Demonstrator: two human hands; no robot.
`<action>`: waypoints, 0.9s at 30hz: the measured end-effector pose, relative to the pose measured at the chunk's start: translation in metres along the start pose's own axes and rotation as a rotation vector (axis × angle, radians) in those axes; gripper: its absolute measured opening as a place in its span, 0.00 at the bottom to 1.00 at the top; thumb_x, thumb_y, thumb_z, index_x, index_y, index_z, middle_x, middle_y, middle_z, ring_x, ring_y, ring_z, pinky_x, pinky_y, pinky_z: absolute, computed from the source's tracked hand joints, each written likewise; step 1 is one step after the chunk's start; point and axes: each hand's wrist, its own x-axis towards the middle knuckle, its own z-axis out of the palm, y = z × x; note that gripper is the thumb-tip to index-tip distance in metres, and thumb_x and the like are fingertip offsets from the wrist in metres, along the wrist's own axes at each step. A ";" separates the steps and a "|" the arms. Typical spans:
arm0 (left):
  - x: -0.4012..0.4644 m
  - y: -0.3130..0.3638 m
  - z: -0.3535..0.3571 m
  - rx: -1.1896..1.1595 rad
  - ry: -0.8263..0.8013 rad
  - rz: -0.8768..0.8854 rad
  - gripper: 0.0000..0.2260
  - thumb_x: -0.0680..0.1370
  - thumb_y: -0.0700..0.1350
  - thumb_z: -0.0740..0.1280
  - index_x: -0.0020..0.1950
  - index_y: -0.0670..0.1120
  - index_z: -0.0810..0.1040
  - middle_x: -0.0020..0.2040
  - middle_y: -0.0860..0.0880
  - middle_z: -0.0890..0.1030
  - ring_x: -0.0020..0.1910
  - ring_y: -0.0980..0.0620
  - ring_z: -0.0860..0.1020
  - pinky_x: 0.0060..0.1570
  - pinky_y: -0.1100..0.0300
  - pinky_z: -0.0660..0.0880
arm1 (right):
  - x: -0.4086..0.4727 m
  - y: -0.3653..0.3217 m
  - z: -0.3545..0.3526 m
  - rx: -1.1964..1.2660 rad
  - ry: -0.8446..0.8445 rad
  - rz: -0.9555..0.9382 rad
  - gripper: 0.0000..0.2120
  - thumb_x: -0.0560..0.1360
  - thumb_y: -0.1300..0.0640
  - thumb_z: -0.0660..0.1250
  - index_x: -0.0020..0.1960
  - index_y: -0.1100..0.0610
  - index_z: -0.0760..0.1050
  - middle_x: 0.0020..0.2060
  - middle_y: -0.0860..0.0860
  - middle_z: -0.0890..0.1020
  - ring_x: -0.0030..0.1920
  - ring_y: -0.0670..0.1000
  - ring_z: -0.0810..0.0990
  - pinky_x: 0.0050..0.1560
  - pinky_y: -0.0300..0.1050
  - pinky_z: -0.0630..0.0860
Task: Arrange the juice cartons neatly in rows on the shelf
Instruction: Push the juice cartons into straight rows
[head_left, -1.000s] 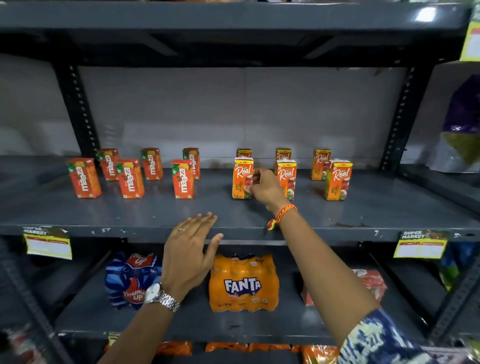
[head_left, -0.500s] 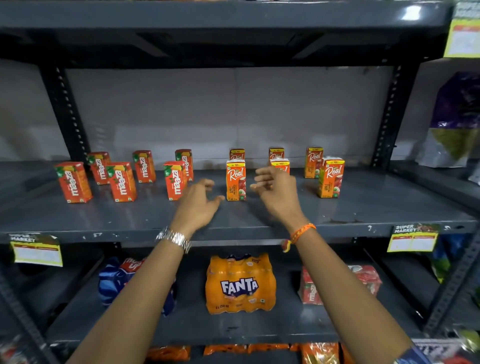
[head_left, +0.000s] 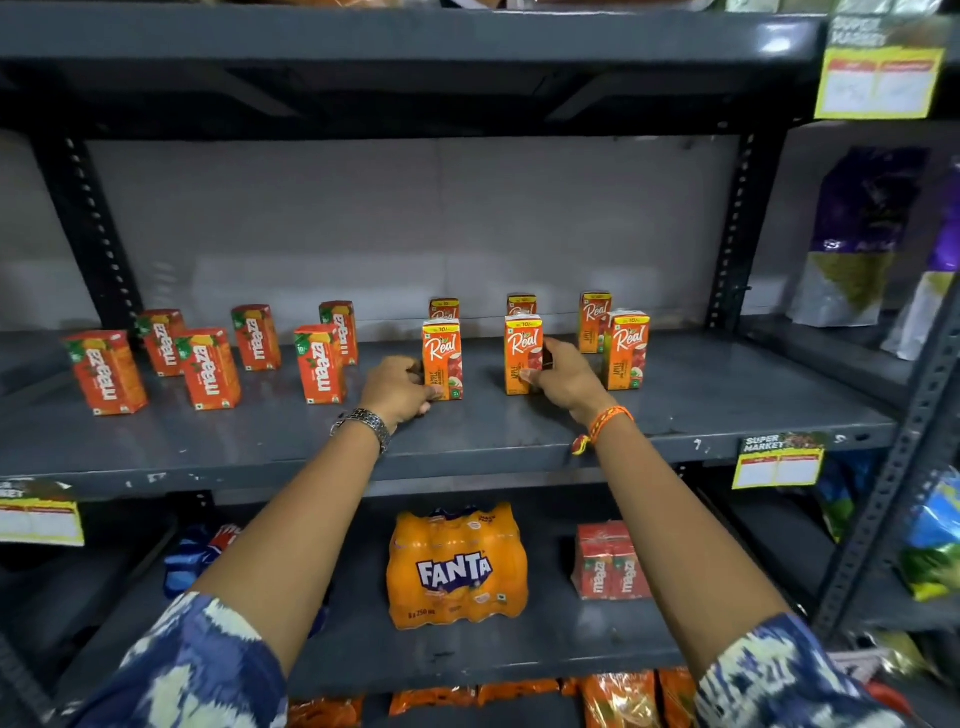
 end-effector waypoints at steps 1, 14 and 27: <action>0.001 0.000 0.001 0.016 0.002 0.008 0.08 0.73 0.42 0.75 0.44 0.52 0.78 0.45 0.49 0.85 0.41 0.50 0.85 0.45 0.52 0.83 | 0.001 0.002 0.001 -0.004 0.025 -0.002 0.22 0.76 0.61 0.70 0.69 0.59 0.71 0.65 0.57 0.79 0.67 0.58 0.76 0.68 0.55 0.72; 0.001 0.002 0.008 0.130 0.078 0.007 0.06 0.74 0.48 0.75 0.48 0.49 0.82 0.50 0.47 0.87 0.41 0.51 0.85 0.53 0.48 0.82 | -0.002 0.009 -0.001 -0.044 0.083 0.003 0.21 0.78 0.59 0.67 0.70 0.59 0.71 0.65 0.56 0.79 0.66 0.58 0.76 0.68 0.57 0.72; -0.006 0.010 0.009 0.234 0.078 -0.012 0.15 0.75 0.51 0.73 0.59 0.45 0.83 0.57 0.45 0.85 0.52 0.44 0.84 0.57 0.45 0.80 | -0.002 0.008 0.000 -0.106 0.080 -0.025 0.21 0.79 0.57 0.65 0.71 0.60 0.69 0.67 0.58 0.77 0.69 0.60 0.74 0.68 0.57 0.71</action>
